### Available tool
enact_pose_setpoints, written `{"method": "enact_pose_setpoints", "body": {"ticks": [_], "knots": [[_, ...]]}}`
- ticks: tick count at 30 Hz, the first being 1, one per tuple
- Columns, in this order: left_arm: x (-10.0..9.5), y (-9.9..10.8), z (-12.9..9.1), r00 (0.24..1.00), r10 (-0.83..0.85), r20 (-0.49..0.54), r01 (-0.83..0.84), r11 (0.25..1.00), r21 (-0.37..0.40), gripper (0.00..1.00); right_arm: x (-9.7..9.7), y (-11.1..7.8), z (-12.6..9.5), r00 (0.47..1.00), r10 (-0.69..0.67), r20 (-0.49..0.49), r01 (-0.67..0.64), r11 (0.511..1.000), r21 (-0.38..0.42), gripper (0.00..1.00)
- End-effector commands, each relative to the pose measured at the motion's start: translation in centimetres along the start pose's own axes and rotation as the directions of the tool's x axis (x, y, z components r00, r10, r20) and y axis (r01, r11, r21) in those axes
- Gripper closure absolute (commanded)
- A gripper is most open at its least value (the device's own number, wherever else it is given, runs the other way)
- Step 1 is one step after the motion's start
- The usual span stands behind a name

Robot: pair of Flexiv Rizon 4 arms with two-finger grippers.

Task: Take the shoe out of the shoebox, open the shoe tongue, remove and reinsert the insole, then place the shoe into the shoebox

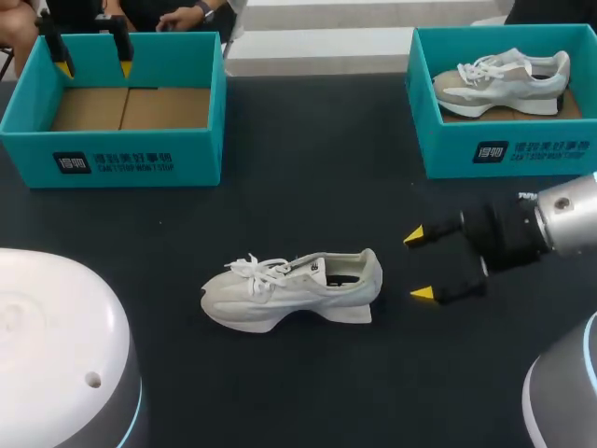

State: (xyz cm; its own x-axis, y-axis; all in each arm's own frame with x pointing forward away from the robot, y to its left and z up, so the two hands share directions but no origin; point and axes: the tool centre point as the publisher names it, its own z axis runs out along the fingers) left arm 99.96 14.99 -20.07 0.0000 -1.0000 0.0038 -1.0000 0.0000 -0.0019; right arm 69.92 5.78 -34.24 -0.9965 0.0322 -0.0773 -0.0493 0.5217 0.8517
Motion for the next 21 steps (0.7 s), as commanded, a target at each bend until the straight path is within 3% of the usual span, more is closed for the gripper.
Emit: {"method": "enact_pose_setpoints", "body": {"ticks": [1, 15, 21], "knots": [[0.0, 0.0, 0.0, 1.0, 0.0, 0.001, 0.0, 1.0, -0.001, 0.0, -0.1, -1.1, 1.1, 1.0, -0.004, 0.007, 0.005, 0.992, -0.125, 0.0], [0.0, 0.0, 0.0, 1.0, 0.0, 0.001, 0.0, 1.0, -0.001, 0.0, -0.3, -3.9, 1.4, 0.999, -0.022, 0.041, 0.026, 0.994, -0.102, 0.0], [0.0, 0.0, 0.0, 1.0, 0.0, 0.001, 0.0, 1.0, -0.001, 0.0, -0.3, -3.9, 1.4, 0.999, -0.022, 0.041, 0.026, 0.994, -0.102, 0.0]]}}
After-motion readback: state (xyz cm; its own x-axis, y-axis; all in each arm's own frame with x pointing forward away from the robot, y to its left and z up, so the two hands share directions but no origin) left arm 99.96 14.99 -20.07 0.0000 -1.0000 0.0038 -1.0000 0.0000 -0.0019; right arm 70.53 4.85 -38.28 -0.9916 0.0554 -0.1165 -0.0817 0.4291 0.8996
